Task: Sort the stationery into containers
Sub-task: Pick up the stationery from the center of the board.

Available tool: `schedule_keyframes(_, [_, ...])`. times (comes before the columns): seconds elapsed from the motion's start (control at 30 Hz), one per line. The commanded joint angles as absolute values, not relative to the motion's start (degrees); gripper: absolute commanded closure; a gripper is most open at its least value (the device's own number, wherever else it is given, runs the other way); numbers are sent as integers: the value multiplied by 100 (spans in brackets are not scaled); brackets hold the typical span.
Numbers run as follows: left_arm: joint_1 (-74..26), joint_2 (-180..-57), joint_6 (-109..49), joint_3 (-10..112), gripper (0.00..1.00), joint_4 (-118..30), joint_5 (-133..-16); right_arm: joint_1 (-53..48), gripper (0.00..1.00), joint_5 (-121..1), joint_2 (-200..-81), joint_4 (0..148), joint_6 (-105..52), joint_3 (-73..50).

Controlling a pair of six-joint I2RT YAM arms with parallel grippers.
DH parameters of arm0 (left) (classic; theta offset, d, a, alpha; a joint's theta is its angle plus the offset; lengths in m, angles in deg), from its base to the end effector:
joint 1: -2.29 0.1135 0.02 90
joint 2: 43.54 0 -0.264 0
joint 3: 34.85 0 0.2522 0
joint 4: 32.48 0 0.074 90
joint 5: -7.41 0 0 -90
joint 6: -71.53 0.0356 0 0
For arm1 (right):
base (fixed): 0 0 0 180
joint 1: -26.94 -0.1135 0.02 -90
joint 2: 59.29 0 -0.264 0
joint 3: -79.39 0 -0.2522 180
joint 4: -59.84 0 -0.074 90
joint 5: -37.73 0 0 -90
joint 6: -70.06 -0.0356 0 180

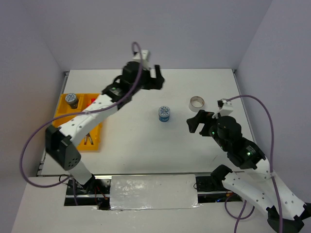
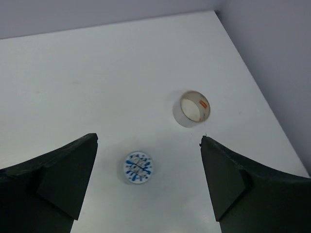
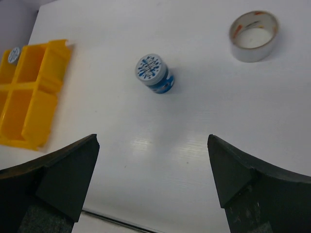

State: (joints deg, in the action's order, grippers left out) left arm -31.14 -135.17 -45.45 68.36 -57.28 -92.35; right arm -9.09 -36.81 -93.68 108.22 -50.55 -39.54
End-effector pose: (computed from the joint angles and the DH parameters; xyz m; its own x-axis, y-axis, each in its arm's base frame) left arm 0.3211 -0.2047 0.4031 -0.3539 -0.3021 -0.8851 0.2745 0.8711 -0.4071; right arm 0.1092 0.0677 0.3358 -0.4440 0.2839 -0.8498 -0.1633 0.9070 0.3883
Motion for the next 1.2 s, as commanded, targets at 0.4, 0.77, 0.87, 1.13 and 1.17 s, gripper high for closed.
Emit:
schedule_keyframes(0.4, [-4279, -16553, -3710, 8386, 1, -6522, -10219, -883, 0, -3364, -8495, 12001, -4517, -3499])
schedule_keyframes(0.77, [-4279, -16491, -3833, 7709, 1, -6469, -10079, -874, 0, -3663, -8645, 11790, -4438, -3578])
schedule_keyframes(0.87, [-4279, -16412, -3859, 7507, 1, -6364, -10096, -874, 0, -3724, -8653, 11738, -4429, -3622])
schedule_keyframes(1.13, [-4235, -16246, -3789, 7427, 78, -6311, -10026, -883, 0, -3777, -8653, 11694, -4394, -3614])
schedule_keyframes(1.17, [-4209, -16202, -3789, 7453, 93, -6355, -10078, -883, 0, -3777, -8653, 11702, -4385, -3614])
